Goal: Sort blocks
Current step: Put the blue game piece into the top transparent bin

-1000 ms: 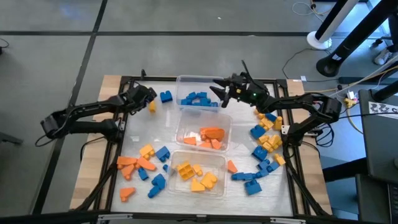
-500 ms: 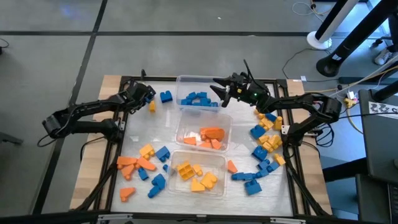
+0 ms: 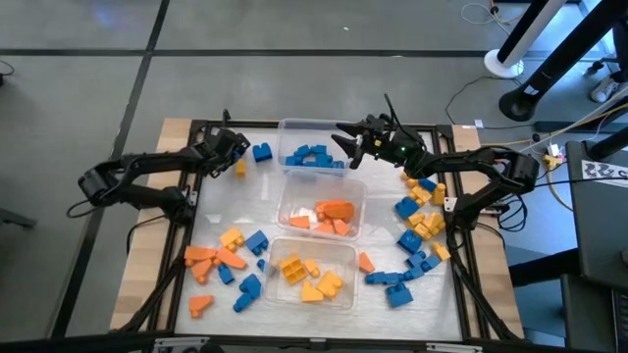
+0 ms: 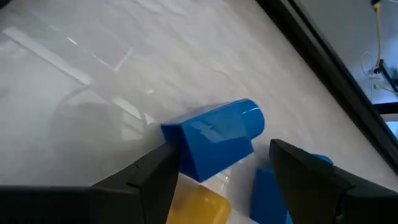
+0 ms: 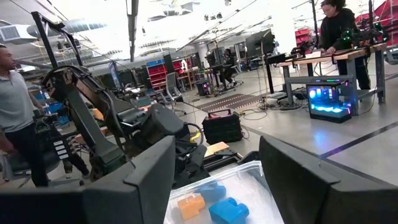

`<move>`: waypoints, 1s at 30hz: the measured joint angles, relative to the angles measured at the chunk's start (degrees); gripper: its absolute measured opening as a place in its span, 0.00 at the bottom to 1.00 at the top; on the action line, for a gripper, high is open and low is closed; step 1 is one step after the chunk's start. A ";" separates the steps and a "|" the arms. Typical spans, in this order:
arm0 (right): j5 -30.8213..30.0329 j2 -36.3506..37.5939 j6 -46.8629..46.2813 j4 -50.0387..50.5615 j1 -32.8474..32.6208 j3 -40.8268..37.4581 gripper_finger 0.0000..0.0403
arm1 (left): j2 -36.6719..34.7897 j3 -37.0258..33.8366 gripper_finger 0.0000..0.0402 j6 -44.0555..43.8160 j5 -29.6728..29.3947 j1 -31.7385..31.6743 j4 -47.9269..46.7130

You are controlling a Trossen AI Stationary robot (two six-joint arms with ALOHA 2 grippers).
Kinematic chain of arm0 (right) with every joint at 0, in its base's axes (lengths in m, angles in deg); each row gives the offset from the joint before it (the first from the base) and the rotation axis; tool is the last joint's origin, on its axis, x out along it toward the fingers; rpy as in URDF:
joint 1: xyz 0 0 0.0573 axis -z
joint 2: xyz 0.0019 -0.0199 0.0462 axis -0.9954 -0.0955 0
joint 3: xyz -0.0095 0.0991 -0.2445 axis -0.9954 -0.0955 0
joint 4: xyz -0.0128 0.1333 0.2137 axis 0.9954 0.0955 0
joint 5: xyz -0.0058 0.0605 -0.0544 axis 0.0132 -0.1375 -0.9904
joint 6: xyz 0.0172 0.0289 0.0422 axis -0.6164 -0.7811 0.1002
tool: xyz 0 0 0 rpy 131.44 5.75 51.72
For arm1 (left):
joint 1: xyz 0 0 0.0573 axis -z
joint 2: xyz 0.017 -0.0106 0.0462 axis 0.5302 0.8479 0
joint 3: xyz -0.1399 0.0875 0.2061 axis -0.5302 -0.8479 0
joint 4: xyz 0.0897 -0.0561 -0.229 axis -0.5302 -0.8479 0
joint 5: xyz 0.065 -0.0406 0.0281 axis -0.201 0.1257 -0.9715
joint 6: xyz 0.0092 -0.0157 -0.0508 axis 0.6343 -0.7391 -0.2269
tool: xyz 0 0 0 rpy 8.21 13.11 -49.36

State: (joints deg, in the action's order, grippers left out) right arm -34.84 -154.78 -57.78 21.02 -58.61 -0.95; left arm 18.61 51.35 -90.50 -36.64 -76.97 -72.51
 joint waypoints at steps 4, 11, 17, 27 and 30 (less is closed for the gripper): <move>0.00 0.02 0.01 0.00 0.00 0.00 0.58 | 2.70 -0.01 0.59 0.34 0.27 -0.58 3.57; 0.00 0.04 0.01 0.02 0.00 0.00 0.58 | 6.86 0.00 0.58 2.84 0.24 -0.96 8.95; 0.00 0.04 0.01 0.07 0.00 0.00 0.58 | 8.86 0.07 0.42 5.42 0.08 -0.96 10.45; 0.00 0.04 0.03 0.09 0.00 0.00 0.58 | 9.18 0.04 0.15 9.40 -0.04 -0.96 13.51; 0.00 0.04 0.05 0.13 0.00 0.00 0.58 | 9.20 0.04 0.08 9.74 0.18 -0.96 15.76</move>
State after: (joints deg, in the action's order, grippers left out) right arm -34.84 -154.75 -57.73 21.15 -58.61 -0.95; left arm 27.80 51.39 -80.76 -36.46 -77.93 -56.75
